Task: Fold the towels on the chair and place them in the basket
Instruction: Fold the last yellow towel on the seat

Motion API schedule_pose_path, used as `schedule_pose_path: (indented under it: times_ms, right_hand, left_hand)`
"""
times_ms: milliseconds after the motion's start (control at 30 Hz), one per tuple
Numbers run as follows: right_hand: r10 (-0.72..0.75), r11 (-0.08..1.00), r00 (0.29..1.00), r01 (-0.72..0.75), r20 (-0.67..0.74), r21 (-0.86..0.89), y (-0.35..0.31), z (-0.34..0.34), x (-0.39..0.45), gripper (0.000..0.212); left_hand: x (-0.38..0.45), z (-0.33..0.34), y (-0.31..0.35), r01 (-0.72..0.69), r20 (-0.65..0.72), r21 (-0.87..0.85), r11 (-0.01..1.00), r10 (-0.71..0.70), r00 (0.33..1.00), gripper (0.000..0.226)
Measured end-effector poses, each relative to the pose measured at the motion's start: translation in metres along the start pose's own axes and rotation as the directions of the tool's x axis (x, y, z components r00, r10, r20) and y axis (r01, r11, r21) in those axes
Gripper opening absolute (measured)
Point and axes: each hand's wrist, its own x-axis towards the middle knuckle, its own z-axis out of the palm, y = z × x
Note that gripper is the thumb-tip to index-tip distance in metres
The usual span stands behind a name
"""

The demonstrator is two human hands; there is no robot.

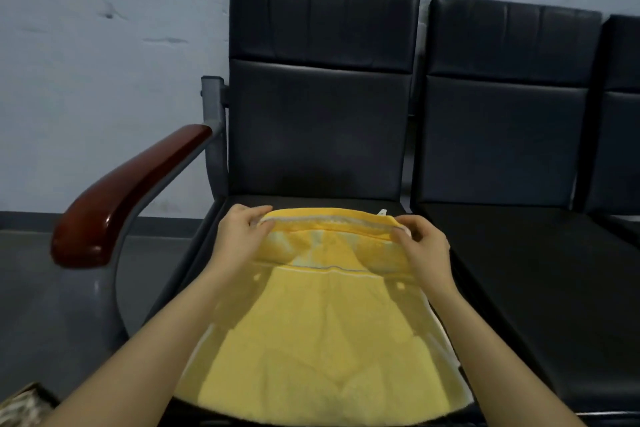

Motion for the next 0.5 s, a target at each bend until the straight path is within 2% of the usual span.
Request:
schedule_pose_path:
  times_ms: [200,367,433,500]
  right_hand:
    - [0.039,0.994,0.999,-0.037,-0.026,0.101,-0.012,-0.002,-0.028,0.010]
    - [0.054,0.995,0.988,-0.041,-0.147,0.090,-0.014,-0.006,-0.034,0.014]
    - [0.066,0.998,0.985,-0.066,-0.158,0.003,-0.009,-0.008,-0.030,0.018]
    - [0.086,0.986,0.989,-0.102,-0.125,-0.134,-0.003,-0.008,-0.028,0.026]
  left_hand:
    - [-0.030,-0.012,-0.002,0.019,-0.012,-0.038,0.999,-0.020,1.000,0.030]
    - [-0.034,-0.017,-0.012,0.154,-0.190,-0.177,0.972,-0.187,0.964,0.031]
    - [-0.031,-0.021,-0.017,0.197,-0.254,-0.087,0.977,-0.212,0.944,0.031]
    - [-0.031,-0.022,-0.021,0.230,-0.240,0.063,0.971,-0.209,0.948,0.032]
